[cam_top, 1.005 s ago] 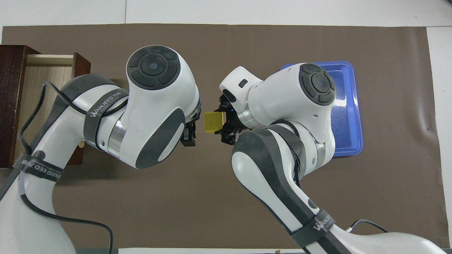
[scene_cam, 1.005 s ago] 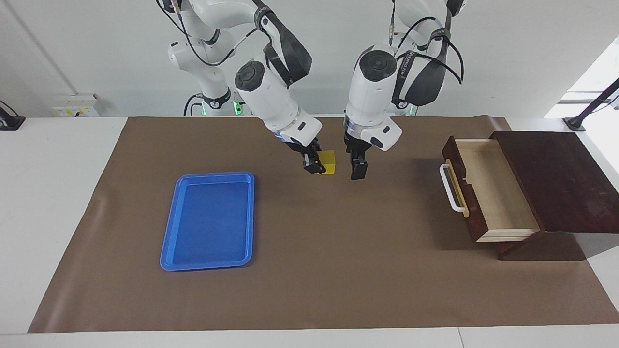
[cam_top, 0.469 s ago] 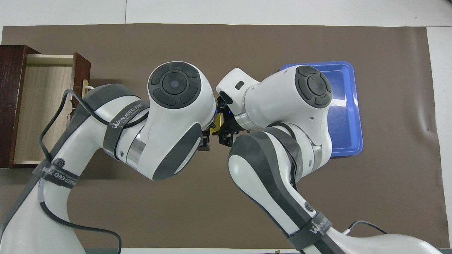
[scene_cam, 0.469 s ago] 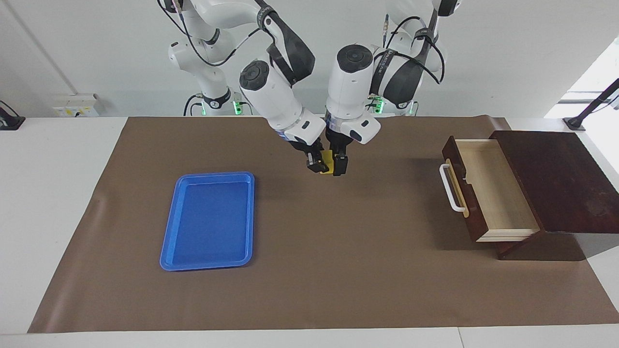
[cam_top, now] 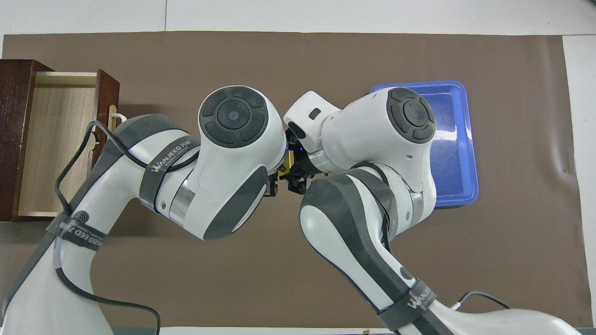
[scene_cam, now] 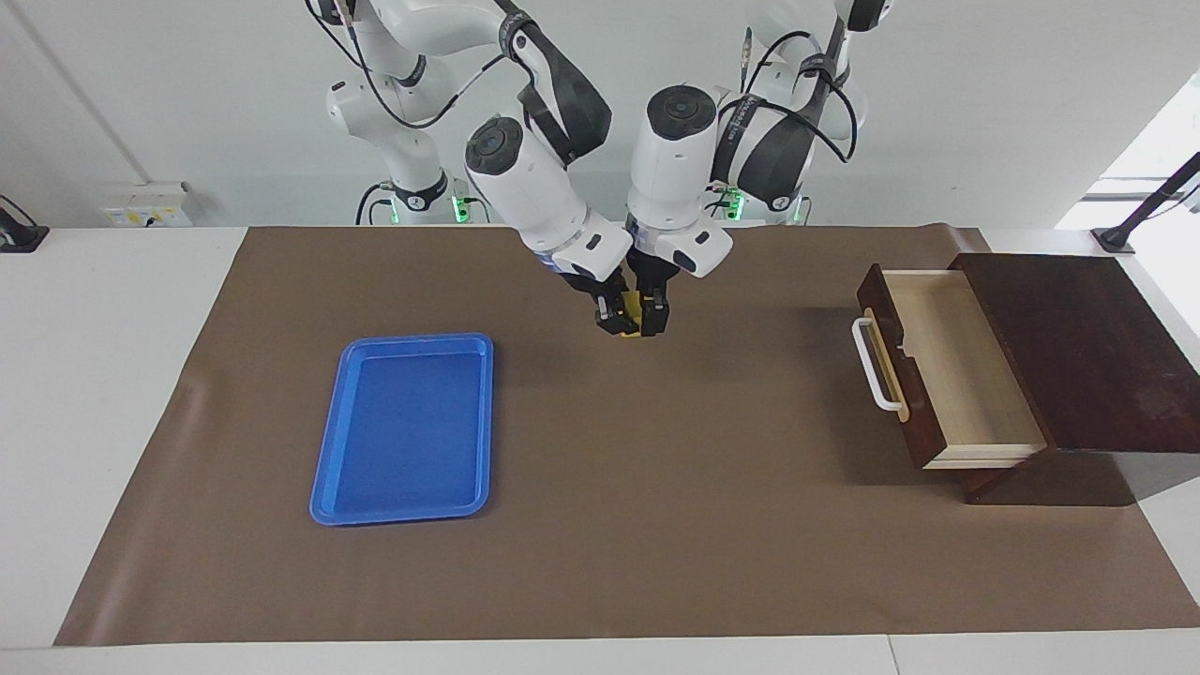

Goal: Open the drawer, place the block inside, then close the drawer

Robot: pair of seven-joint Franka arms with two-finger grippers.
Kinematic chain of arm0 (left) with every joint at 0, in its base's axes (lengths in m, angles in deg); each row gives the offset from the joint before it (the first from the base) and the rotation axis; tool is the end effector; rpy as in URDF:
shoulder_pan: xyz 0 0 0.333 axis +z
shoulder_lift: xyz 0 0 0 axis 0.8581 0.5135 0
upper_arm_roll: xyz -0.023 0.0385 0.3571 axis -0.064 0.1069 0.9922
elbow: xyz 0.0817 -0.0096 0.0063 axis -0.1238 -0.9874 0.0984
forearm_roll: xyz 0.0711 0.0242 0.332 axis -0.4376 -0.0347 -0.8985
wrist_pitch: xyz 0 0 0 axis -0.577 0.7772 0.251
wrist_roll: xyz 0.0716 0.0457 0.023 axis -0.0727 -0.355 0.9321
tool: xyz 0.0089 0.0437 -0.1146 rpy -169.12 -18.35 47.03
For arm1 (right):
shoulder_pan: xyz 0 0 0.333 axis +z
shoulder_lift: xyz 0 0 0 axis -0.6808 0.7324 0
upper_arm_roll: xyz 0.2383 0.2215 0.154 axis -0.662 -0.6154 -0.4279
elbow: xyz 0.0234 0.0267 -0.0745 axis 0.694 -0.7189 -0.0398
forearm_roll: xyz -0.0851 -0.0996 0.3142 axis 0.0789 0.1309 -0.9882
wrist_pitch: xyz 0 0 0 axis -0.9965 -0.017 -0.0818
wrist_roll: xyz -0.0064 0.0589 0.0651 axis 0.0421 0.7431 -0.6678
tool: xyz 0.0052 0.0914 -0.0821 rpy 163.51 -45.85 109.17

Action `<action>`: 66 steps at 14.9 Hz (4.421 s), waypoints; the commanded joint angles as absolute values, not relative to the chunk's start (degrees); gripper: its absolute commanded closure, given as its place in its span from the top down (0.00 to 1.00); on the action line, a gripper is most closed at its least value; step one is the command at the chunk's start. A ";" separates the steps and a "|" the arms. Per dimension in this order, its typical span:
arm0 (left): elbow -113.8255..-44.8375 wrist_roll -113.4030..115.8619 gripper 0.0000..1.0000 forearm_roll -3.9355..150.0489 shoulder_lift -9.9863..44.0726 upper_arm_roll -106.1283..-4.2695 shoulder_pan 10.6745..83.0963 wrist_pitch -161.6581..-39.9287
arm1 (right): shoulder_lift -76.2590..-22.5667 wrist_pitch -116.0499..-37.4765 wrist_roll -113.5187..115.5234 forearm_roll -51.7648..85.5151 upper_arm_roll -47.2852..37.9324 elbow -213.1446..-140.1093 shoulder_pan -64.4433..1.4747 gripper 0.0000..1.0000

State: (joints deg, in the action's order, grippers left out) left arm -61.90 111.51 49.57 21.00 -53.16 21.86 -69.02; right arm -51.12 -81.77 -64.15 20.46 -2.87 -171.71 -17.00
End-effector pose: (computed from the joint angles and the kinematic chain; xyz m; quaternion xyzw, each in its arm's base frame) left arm 0.4674 -0.3703 0.5318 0.7192 0.6946 -0.0154 0.0103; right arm 0.5125 0.3354 0.5171 -0.6772 -0.6975 -0.1579 0.1732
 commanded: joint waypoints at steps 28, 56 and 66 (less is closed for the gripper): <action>-72.24 66.38 0.00 47.94 11.29 -51.20 61.65 -69.70 | -56.31 -68.51 -62.90 28.30 -1.87 -170.70 -39.65 1.00; -80.44 69.29 1.00 39.92 12.08 -51.38 57.59 -78.07 | -69.32 -46.52 5.57 49.31 -1.25 -172.54 -48.27 1.00; -76.85 55.13 1.00 39.04 12.96 -51.55 66.14 -77.65 | -68.45 -47.06 6.53 47.29 0.50 -170.26 -48.36 1.00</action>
State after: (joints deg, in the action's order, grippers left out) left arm -79.12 57.95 40.96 13.02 -51.67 65.60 -79.41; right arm -67.96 -47.64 4.70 48.22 0.24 -170.30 -47.92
